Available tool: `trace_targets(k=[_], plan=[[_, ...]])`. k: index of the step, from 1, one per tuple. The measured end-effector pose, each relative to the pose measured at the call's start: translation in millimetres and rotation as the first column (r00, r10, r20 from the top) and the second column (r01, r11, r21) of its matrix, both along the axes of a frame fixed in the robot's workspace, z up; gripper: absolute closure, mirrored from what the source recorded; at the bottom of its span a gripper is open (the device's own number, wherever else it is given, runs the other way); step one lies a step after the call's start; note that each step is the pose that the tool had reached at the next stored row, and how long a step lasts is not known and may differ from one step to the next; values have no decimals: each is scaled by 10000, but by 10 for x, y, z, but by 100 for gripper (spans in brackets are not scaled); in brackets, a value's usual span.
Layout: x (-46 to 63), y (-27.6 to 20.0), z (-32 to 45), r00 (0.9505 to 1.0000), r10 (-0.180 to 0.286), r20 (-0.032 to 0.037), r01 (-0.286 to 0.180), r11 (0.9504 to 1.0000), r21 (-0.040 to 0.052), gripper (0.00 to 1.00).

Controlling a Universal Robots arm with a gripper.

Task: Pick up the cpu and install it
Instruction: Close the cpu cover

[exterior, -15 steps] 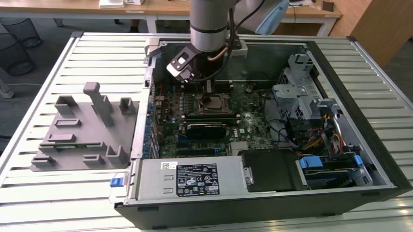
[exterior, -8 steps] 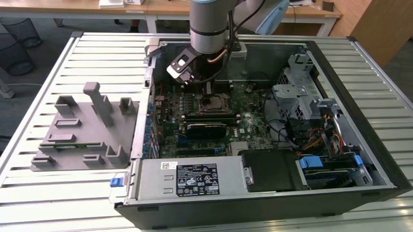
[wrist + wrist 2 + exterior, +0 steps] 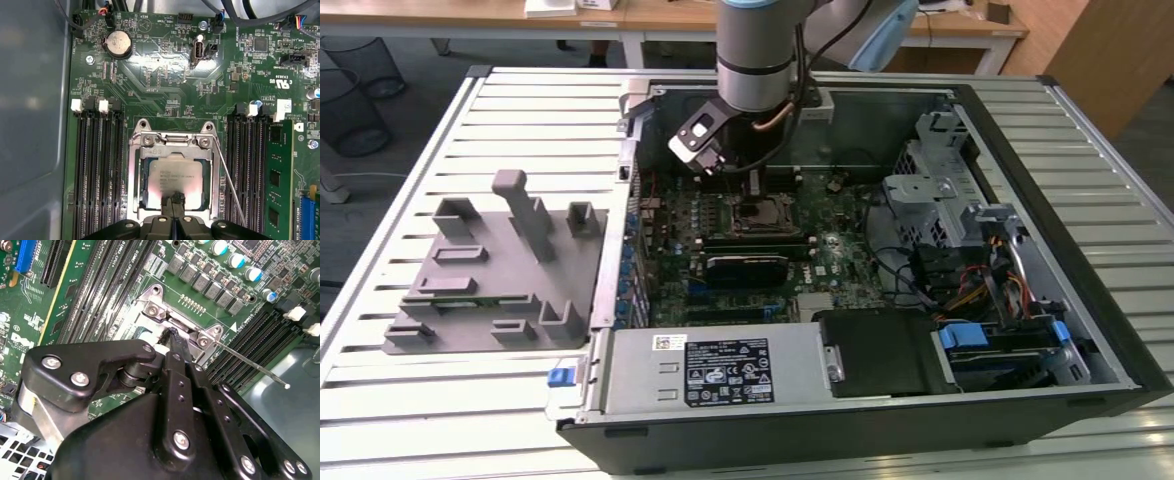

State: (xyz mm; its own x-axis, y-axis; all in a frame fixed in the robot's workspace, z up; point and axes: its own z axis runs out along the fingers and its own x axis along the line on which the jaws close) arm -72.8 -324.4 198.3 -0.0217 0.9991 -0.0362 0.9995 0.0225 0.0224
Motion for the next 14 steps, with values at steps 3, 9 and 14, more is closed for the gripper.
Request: trace_targets(k=[3, 9, 14], plan=[[2, 2, 2, 10000, -1, 2, 1, 10000, 3, 89], [2, 2, 92, 10000, -1, 1, 1, 10000, 2, 89], [63, 2, 96, 10000, 0, 0, 0, 10000, 2, 89]])
